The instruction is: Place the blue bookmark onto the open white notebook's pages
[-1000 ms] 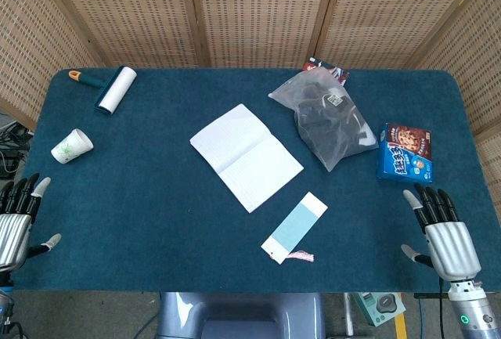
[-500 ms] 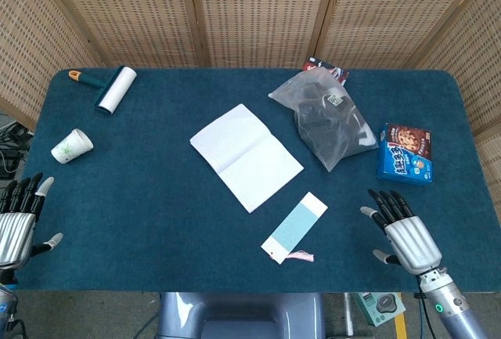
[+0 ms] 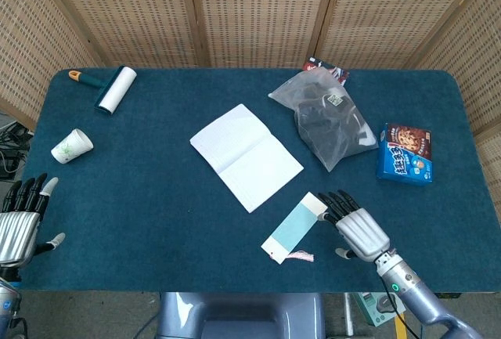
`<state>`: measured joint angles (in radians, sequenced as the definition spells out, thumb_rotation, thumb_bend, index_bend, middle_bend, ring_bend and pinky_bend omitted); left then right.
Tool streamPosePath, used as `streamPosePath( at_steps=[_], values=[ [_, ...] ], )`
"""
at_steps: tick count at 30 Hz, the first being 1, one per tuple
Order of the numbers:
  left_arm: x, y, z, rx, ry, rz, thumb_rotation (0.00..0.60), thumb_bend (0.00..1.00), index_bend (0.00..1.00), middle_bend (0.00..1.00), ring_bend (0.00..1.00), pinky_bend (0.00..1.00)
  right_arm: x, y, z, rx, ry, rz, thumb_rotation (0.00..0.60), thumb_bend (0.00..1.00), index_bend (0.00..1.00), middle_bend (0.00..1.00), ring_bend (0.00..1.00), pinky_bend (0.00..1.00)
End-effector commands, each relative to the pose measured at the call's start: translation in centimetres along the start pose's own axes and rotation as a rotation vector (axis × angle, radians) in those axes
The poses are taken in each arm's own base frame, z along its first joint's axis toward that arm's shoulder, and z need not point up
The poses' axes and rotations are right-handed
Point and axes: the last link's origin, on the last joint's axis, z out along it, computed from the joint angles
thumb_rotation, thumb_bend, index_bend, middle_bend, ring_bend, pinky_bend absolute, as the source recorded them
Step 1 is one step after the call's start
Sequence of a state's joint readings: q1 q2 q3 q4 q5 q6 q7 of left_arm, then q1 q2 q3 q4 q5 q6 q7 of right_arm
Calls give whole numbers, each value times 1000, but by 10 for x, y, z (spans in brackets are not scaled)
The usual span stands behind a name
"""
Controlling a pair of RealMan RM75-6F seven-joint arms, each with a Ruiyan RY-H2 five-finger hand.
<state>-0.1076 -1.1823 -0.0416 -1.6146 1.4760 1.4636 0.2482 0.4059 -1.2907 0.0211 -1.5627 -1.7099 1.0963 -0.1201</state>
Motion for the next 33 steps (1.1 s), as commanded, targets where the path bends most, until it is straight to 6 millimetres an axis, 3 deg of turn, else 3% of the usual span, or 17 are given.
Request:
streamPosePath(
  at_steps=[1, 9, 16, 33],
  values=[
    [-1, 0, 0, -1, -2, 1, 600, 0, 0, 0, 0, 0, 3, -7, 21, 26, -27, -19, 600, 200, 334, 0, 0, 40],
    [-4, -1, 3, 8, -15, 1, 600, 0, 0, 0, 0, 0, 11, -13, 48, 51, -54, -24, 600, 201, 333, 0, 0, 40],
    [-7, 1, 7, 6, -28, 6, 600, 0, 0, 0, 0, 0, 10, -16, 63, 67, -85, -55, 600, 200, 262, 0, 0, 30],
    [-13, 1, 11, 10, -38, 15, 600, 0, 0, 0, 0, 0, -13, -31, 91, 120, -158, -94, 600, 198, 275, 0, 0, 19]
  ],
)
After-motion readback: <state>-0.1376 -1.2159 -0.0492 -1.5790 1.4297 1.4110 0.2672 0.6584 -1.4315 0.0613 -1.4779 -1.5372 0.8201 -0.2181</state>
